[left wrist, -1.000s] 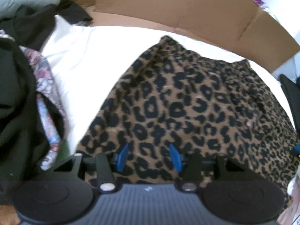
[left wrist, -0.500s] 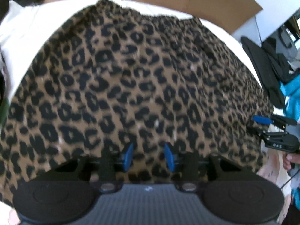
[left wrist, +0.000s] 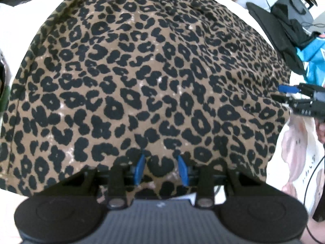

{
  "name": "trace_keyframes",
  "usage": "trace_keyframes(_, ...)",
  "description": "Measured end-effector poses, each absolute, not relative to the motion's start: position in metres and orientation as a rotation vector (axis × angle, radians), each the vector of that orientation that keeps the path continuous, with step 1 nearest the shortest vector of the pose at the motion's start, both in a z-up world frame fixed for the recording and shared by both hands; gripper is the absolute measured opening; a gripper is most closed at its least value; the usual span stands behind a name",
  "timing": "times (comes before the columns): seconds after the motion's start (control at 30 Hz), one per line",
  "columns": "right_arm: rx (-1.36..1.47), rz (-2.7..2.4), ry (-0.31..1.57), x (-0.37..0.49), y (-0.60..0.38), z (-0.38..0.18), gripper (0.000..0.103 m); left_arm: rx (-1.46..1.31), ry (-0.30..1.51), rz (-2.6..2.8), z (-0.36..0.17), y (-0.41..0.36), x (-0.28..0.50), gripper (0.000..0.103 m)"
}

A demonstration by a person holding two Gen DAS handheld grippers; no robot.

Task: Fold clothes

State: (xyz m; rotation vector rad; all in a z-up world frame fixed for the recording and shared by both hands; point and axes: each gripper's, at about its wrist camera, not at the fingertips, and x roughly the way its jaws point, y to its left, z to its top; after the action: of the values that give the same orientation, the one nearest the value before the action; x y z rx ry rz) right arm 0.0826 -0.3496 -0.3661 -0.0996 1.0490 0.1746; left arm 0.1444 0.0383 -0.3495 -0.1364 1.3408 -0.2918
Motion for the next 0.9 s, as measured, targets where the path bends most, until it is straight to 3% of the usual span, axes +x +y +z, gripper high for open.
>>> trace_keyframes(0.4, 0.055, 0.123, 0.932, 0.122, -0.360, -0.339, 0.056, -0.147, 1.159, -0.220, -0.302, 0.059, 0.217, 0.036)
trace_keyframes(0.9, 0.049, 0.088, 0.909, 0.163, -0.357, -0.340, 0.056, -0.200, 1.026, -0.309, -0.312, -0.001, 0.308, 0.036)
